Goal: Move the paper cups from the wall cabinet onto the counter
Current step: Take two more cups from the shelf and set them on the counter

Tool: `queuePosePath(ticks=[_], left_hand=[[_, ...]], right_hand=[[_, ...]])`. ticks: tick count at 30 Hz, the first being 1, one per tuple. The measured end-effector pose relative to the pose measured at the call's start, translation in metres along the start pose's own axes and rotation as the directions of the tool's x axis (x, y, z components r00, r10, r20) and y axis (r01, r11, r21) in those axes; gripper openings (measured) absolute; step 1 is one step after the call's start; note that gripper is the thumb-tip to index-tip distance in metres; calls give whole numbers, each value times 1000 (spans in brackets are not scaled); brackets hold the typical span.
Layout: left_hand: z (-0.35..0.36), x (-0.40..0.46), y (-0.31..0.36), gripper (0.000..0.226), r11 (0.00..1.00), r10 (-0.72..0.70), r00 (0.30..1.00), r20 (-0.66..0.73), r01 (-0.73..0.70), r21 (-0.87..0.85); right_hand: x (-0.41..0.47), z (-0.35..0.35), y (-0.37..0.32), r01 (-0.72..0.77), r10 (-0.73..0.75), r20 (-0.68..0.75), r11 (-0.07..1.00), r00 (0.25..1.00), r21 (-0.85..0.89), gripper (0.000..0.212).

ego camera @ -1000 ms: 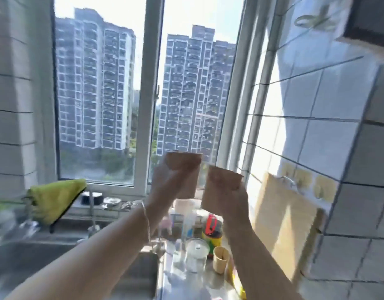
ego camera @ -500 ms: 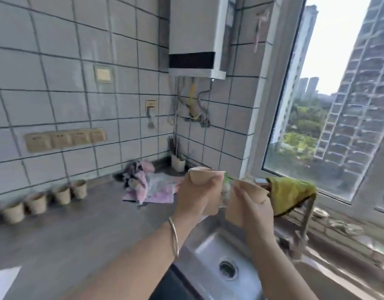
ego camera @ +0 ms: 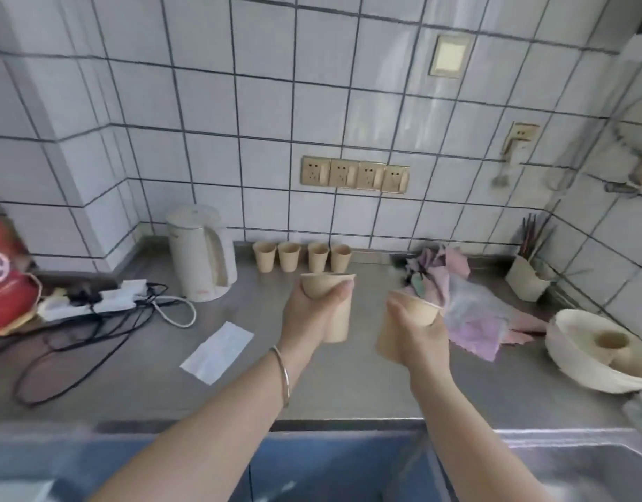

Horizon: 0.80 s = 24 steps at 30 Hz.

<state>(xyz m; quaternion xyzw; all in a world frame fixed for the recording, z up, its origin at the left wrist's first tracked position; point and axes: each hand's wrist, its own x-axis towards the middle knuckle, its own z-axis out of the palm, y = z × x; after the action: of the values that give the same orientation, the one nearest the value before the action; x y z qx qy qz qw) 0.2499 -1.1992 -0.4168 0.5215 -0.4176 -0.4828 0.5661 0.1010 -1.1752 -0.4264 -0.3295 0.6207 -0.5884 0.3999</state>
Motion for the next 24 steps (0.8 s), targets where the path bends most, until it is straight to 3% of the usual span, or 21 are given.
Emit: queuePosePath(ticks=[3, 7, 11, 15, 24], left_hand=[[-28, 35, -15, 39, 998, -57, 996, -69, 58, 11], [-63, 94, -28, 30, 997, -64, 982, -180, 69, 23], [-85, 156, -36, 51, 993, -79, 985, -155, 91, 72], [-94, 218, -52, 53, 986, -85, 990, -111, 100, 133], [-101, 313, -125, 54, 962, -90, 983, -159, 127, 241]], right_hand=[[22, 51, 14, 12, -9, 74, 999, 997, -42, 39], [57, 118, 26, 5, 12, 191, 996, 981, -88, 57], [98, 173, 39, -15, 44, 236, 992, 971, -122, 57], [141, 215, 56, -12, 52, 221, 984, 974, -179, 44], [220, 270, 112, 2, 71, 251, 960, 965, -279, 62]])
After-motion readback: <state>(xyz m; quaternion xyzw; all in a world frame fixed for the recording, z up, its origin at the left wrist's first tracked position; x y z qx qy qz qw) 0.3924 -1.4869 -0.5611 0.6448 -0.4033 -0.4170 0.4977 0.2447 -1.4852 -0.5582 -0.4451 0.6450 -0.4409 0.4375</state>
